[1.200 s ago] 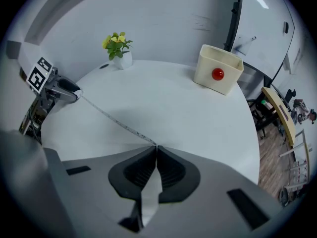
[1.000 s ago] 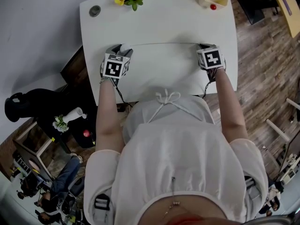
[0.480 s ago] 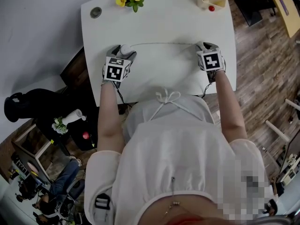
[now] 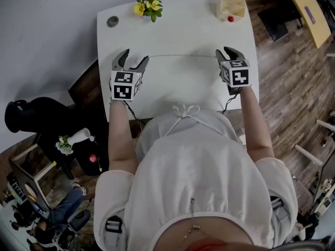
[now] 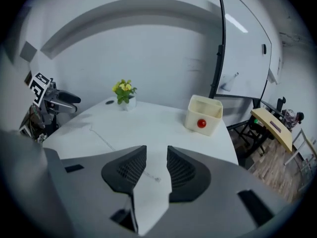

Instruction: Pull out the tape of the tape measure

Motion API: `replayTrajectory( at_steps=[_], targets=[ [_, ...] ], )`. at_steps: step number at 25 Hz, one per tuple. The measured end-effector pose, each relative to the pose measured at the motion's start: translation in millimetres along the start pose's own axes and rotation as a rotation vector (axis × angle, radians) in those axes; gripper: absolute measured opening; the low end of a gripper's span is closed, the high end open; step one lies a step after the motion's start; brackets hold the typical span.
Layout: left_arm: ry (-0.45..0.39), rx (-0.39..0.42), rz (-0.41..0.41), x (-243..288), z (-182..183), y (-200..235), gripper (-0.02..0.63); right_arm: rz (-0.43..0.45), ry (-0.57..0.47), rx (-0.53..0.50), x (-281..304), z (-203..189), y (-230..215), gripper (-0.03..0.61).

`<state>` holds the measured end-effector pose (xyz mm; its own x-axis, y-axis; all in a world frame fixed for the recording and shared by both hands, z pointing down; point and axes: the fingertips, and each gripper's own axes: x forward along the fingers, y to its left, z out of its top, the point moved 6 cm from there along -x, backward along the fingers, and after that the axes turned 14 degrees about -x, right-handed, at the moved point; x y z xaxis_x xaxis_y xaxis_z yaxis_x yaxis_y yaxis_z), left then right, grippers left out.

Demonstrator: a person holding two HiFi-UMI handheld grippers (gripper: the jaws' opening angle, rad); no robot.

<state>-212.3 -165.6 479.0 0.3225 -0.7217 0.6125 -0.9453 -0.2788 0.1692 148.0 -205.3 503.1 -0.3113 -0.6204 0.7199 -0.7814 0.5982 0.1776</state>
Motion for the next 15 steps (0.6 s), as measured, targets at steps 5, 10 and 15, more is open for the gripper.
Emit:
replayTrajectory(
  at_steps=[5, 10, 15],
  targets=[
    [-0.176, 0.009, -0.026, -34, 42, -16, 0.306, -0.034, -0.188, -0.012, -33, 37, -3, 0.093],
    [-0.334, 0.042, -0.053, -71, 79, -34, 0.191, -0.028, -0.348, -0.054, -64, 69, 2, 0.04],
    [-0.455, 0.051, -0.061, -96, 102, -50, 0.082, -0.043, -0.478, -0.106, -89, 88, 7, 0.005]
  ],
)
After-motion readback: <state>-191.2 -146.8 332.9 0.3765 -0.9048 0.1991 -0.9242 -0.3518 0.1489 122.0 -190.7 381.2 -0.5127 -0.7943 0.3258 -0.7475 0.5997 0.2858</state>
